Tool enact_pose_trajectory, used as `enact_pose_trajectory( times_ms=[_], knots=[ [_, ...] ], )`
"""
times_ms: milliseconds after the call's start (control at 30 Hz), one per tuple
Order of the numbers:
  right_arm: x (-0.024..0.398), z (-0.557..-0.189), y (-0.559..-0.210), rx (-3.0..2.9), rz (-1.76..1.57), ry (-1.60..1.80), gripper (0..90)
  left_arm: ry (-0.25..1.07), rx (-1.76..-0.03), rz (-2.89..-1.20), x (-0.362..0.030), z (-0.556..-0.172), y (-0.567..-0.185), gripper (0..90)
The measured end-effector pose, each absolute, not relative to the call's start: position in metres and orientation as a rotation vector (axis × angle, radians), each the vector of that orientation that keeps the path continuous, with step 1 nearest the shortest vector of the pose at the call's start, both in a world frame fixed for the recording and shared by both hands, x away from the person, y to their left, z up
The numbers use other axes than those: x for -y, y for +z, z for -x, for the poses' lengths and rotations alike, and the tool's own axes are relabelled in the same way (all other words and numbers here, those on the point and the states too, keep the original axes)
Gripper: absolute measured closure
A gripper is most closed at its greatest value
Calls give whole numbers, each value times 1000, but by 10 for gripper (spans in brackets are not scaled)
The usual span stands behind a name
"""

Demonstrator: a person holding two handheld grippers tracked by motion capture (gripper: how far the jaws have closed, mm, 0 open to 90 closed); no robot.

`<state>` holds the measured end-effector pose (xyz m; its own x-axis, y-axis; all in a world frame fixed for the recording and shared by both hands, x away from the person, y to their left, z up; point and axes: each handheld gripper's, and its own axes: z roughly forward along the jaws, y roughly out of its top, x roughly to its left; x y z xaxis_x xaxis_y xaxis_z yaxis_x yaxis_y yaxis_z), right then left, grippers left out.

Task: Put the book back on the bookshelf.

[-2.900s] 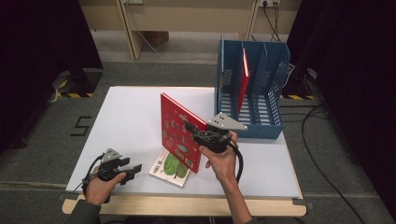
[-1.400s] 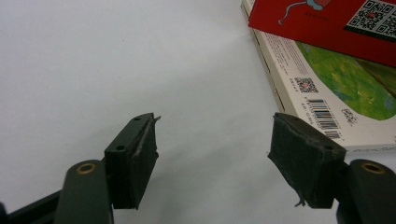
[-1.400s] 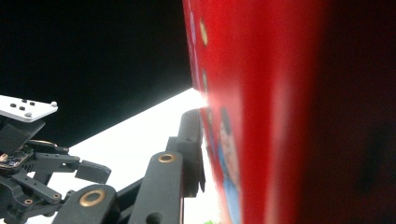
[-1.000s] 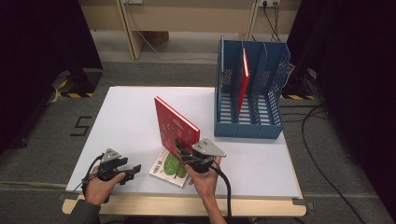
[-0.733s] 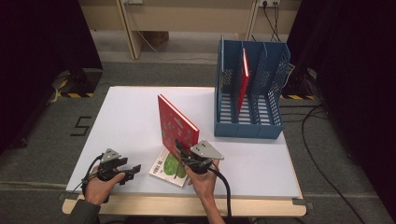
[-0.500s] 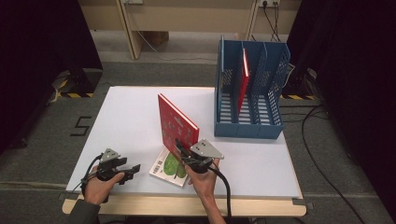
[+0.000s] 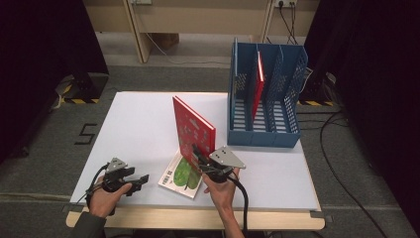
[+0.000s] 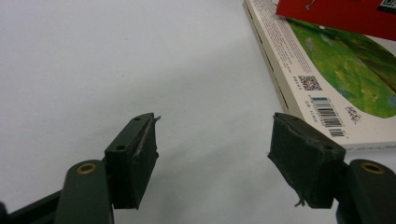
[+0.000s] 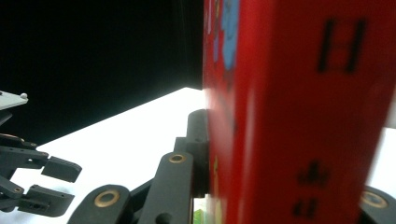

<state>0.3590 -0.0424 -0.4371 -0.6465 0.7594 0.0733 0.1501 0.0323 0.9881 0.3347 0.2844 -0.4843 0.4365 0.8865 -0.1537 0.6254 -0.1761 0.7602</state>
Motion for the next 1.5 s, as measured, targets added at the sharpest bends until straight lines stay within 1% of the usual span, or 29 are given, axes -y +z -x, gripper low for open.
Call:
enact_pose_trajectory(
  times_ms=[433, 833, 1167, 1500],
  knots=[
    [71, -347, -420, -1717, -911, 1595, 794, 427, -1282, -1895, -286, -335, -484, 310],
    [105, -332, -399, -1603, -938, 1564, 794, 453, -1299, -1895, -287, -336, -485, 231],
    [132, -323, -383, -1525, -967, 1514, 794, 454, -1307, -1896, -287, -336, -485, 224],
    [172, -327, -364, -1384, -1038, 1442, 794, 480, -1317, -1911, -288, -338, -486, 201]
  ],
)
